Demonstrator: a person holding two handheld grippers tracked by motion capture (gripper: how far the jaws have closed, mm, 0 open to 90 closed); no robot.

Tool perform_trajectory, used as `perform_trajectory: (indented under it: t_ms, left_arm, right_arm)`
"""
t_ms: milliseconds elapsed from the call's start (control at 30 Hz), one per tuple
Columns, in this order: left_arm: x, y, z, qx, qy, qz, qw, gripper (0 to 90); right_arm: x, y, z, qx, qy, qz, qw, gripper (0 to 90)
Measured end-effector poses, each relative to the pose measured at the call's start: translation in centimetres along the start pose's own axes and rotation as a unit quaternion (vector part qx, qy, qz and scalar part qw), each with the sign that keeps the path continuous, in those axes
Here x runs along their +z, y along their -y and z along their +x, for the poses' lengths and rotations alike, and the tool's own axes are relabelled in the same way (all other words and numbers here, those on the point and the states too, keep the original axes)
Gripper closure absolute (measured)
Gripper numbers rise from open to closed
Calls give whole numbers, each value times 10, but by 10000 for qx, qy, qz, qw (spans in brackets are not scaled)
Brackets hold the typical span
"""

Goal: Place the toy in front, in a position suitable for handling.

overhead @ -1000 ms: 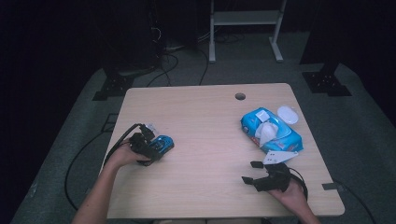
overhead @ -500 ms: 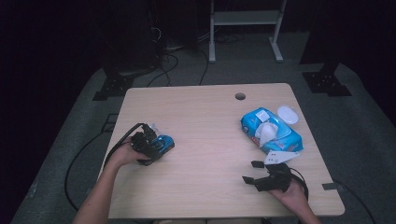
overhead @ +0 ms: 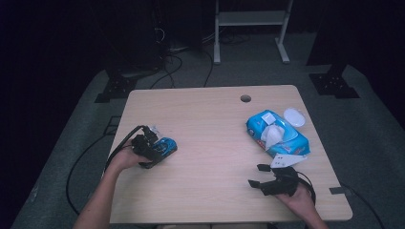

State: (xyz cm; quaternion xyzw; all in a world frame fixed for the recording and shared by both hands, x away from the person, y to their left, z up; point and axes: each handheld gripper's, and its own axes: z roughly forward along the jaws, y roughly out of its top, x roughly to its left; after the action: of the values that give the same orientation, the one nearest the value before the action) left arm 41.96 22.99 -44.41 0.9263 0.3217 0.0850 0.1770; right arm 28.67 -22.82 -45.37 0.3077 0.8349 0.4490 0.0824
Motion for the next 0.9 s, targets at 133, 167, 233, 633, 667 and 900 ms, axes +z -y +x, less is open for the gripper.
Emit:
perform_trajectory:
  t_ms: [133,167,233,633,667,900]
  left_arm:
    - [-1,0,-1,40,-29,-13,10000,279]
    - [-1,0,-1,48,-36,-11,10000,279]
    - [-4,0,-1,66,-52,-3,10000,279]
    - [-17,-3,-4,181,-55,-126,9997,281]
    - [-16,-3,-4,187,-84,-110,9997,281]
    - [-16,0,-2,160,-111,-236,9995,282]
  right_arm:
    - [0,0,0,15,1,1,10000,266]
    - [0,0,0,15,1,1,10000,266]
    - [0,0,0,19,1,3,10000,266]
    - [0,0,0,3,7,-3,10000,266]
    - [0,0,0,-3,10,-9,10000,266]
    - [-1,0,-1,27,15,-15,10000,266]
